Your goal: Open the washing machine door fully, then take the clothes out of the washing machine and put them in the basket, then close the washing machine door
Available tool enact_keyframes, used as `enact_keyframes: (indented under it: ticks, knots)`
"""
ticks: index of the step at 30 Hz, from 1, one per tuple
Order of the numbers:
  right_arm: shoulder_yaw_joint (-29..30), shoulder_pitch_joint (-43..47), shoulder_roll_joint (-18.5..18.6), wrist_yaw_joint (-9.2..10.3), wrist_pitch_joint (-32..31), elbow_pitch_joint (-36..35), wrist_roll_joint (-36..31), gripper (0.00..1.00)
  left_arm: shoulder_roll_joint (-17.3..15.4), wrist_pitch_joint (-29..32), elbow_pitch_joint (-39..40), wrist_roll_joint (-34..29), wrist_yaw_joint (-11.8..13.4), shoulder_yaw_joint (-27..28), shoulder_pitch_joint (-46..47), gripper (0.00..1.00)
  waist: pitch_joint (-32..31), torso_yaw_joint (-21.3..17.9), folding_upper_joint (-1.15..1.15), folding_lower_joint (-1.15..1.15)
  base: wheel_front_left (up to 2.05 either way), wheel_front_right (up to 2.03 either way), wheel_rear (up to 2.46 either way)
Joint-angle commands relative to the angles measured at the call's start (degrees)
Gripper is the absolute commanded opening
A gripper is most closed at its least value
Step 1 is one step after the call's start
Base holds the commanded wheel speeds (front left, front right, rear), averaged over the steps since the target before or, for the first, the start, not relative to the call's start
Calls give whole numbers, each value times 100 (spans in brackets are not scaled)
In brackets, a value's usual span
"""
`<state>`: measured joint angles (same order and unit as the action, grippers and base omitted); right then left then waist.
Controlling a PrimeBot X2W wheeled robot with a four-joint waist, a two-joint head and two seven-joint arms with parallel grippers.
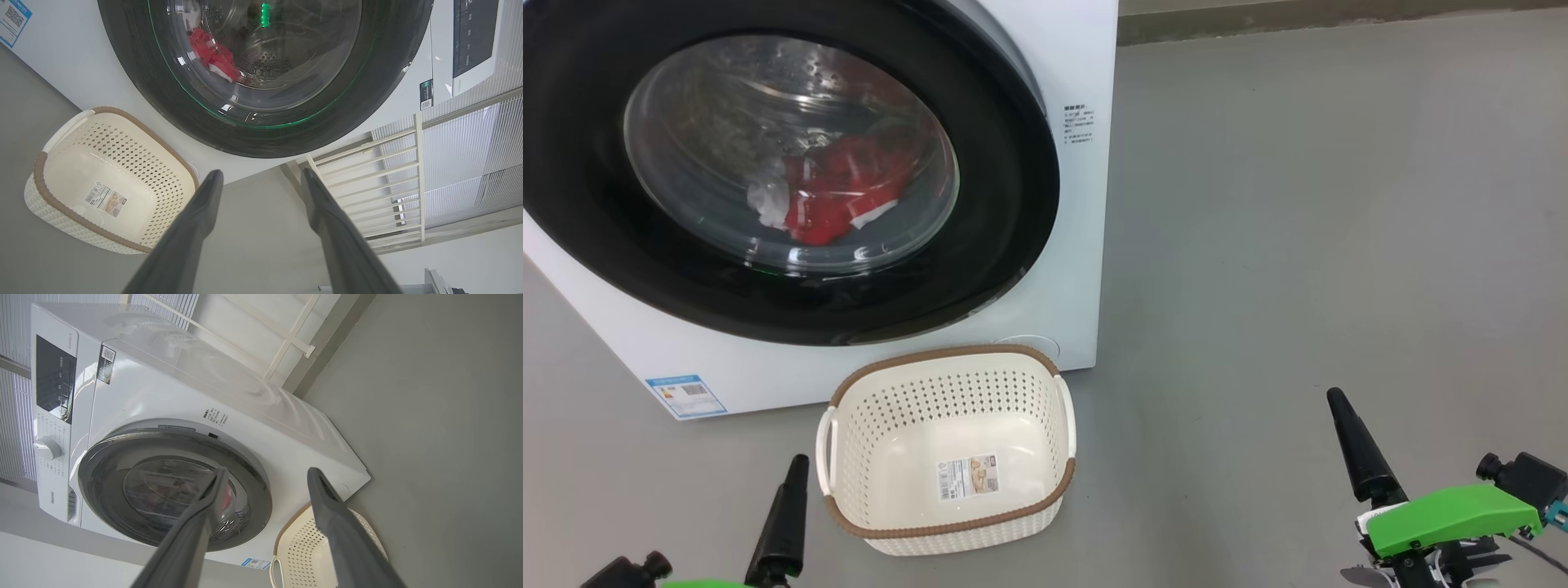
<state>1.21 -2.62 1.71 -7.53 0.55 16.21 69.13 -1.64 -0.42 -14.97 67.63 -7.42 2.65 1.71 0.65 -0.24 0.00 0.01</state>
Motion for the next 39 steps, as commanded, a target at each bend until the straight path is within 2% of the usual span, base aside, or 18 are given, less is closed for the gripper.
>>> enact_keyframes:
  ticks: [1,18,39]
  knots:
    - [-39,-278,84,1,54,-197,-194,100,-75,-70,196,-160,23,67,274,100,3,0,0,-1,0,0,0]
    - [-241,-389,98,1,357,-289,-1521,100,-84,-373,398,-1417,77,16,340,100,21,9,0,-1,0,0,0]
    - [-498,-537,139,2,694,-300,-2799,100,-96,-708,570,-2733,134,-15,414,100,9,-15,0,-1,0,0,0]
